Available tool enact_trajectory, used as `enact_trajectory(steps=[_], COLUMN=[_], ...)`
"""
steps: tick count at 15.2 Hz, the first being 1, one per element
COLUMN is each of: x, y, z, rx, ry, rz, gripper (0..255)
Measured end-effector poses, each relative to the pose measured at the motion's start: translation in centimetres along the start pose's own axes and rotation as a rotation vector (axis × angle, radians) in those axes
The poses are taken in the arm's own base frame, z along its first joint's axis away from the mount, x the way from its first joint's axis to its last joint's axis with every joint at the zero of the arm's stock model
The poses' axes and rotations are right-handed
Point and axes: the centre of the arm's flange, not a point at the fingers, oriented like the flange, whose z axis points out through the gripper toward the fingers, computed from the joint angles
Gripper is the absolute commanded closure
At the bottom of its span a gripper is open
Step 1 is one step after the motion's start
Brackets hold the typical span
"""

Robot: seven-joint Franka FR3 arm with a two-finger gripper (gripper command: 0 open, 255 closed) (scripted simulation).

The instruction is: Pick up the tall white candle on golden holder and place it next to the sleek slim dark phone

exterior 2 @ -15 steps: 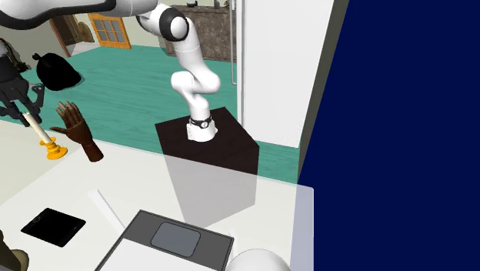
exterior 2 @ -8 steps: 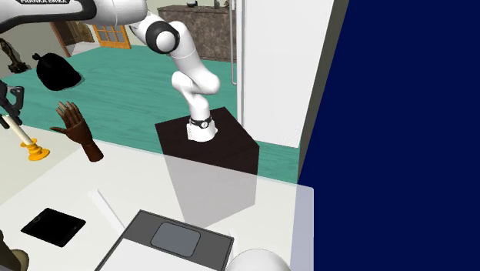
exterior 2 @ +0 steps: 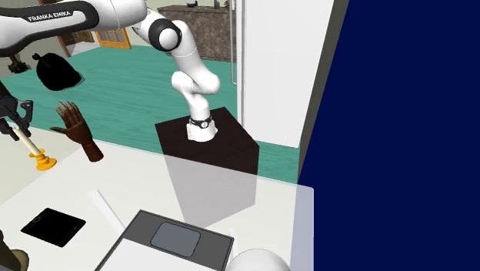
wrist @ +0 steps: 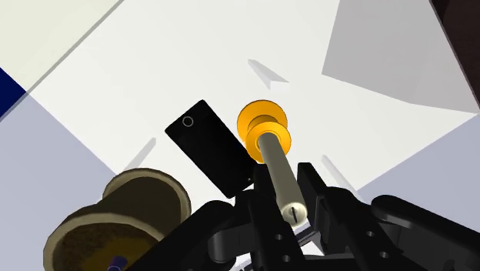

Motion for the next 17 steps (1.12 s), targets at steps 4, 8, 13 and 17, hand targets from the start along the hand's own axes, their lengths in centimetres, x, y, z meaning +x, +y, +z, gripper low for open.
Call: enact_trajectory(steps=[4, 8, 13, 17], x=[0.0, -0.2, -0.3, -0.4], y=[0.1, -0.1, 0.0, 0.0], z=[2.1, 4.1, 6.8, 9.0], rx=[0.000, 0.000, 0.000, 0.000], ry=[0.000, 0.000, 0.000, 0.000], rz=[0.000, 0.000, 0.000, 0.000], gripper=[255, 255, 255, 255])
